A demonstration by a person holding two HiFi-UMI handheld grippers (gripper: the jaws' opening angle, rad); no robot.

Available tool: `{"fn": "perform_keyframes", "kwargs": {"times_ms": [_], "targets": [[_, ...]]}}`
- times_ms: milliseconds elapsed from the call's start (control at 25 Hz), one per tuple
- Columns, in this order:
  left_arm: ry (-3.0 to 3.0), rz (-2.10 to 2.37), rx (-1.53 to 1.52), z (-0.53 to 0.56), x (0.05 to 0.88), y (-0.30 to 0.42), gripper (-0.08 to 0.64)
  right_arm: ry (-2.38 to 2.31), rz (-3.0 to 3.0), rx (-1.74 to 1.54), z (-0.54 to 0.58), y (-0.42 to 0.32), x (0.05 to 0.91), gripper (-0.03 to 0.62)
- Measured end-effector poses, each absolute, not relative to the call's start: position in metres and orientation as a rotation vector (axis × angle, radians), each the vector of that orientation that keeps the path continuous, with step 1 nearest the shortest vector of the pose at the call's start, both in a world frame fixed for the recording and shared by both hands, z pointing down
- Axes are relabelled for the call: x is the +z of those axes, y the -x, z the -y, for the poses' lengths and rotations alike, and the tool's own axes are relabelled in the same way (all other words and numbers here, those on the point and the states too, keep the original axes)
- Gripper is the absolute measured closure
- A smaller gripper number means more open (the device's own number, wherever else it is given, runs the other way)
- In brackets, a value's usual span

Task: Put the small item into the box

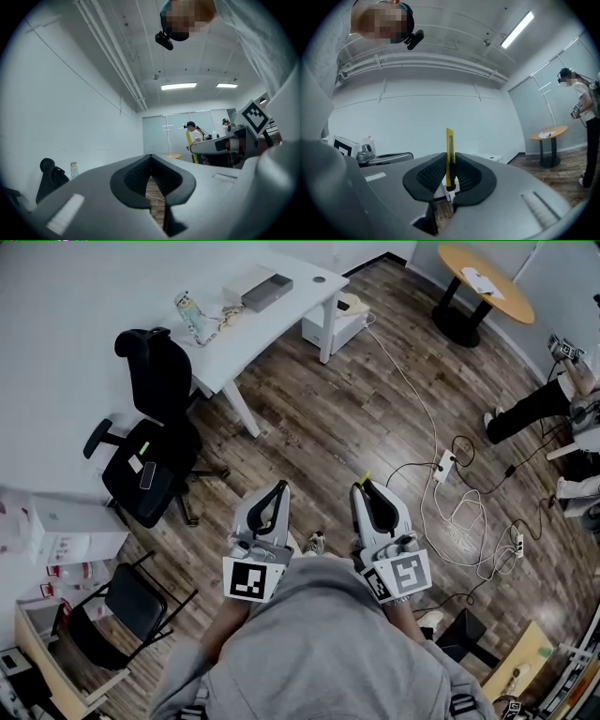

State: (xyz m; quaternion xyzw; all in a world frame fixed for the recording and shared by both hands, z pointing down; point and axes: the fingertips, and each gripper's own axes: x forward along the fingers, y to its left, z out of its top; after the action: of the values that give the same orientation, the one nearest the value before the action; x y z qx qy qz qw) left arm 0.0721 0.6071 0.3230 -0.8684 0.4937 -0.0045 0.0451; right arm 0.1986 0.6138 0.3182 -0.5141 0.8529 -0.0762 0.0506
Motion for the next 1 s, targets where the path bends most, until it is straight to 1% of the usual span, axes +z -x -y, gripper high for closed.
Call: {"fn": "perform_keyframes", "kwargs": {"times_ms": [440,1000], "targets": [[2.649,-1.568,0.011,-0.576,0.332,-0.056,0.557,1.529,-2.664,-0.218,-0.583,-0.184,0.327,0.518],[2.706,-1.585,-0.012,-0.468,0.347,-0.065,0.557,1.580,-2.695,-0.237,-0.484,-0.191,0.335,0.518]]}}
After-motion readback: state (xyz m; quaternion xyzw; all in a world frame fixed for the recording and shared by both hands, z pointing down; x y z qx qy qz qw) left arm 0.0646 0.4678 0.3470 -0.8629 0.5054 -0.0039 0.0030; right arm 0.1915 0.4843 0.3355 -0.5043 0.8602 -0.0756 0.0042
